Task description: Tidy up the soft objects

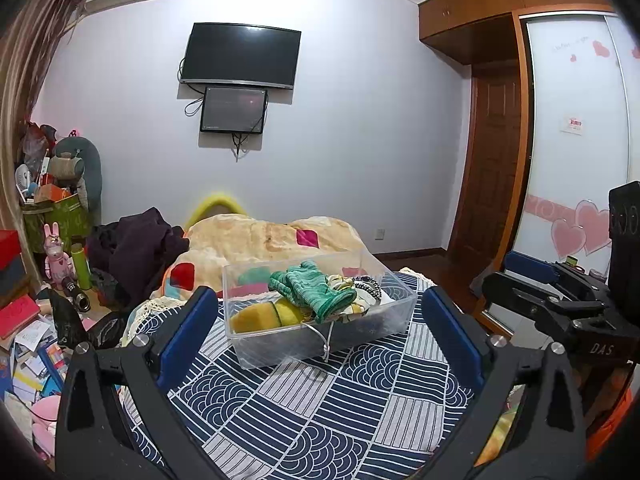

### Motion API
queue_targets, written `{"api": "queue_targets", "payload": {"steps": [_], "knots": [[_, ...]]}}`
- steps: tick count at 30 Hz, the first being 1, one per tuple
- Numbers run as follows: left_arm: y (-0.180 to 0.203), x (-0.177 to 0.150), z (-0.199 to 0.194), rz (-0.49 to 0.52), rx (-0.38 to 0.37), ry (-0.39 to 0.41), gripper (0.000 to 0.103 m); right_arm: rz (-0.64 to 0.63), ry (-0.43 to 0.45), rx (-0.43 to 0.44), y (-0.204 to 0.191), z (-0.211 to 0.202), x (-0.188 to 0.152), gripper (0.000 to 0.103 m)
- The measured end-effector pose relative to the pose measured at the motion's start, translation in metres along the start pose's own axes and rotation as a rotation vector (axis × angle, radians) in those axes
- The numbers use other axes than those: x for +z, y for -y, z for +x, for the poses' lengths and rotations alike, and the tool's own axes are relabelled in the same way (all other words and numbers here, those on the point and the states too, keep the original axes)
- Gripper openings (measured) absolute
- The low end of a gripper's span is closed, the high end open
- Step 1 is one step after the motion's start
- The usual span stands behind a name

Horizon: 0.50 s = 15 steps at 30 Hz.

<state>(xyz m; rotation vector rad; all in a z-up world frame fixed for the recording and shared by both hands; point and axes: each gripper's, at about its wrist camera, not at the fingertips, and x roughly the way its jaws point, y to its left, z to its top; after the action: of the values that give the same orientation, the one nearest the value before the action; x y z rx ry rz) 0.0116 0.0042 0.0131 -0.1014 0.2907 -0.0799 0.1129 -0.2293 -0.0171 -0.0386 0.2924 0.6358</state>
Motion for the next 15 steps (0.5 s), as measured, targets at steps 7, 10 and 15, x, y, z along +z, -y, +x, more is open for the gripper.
{"api": "queue_targets", "payload": {"steps": [7,10,15], "knots": [[0.0009,0.0,-0.0011,0.002,-0.002,0.006,0.103,-0.001,-0.001,0.001,-0.0003,0.0002,-0.0003,0.089],[0.0021,-0.0003,-0.0008,0.005,-0.008,0.002,0.103,0.0,-0.003,0.0,-0.0005,0.0003,-0.0004,0.089],[0.0035,-0.0005,-0.0011,0.008,-0.007,0.002,0.103,0.003,-0.003,-0.002,-0.0018,0.0008,-0.0008,0.089]]}}
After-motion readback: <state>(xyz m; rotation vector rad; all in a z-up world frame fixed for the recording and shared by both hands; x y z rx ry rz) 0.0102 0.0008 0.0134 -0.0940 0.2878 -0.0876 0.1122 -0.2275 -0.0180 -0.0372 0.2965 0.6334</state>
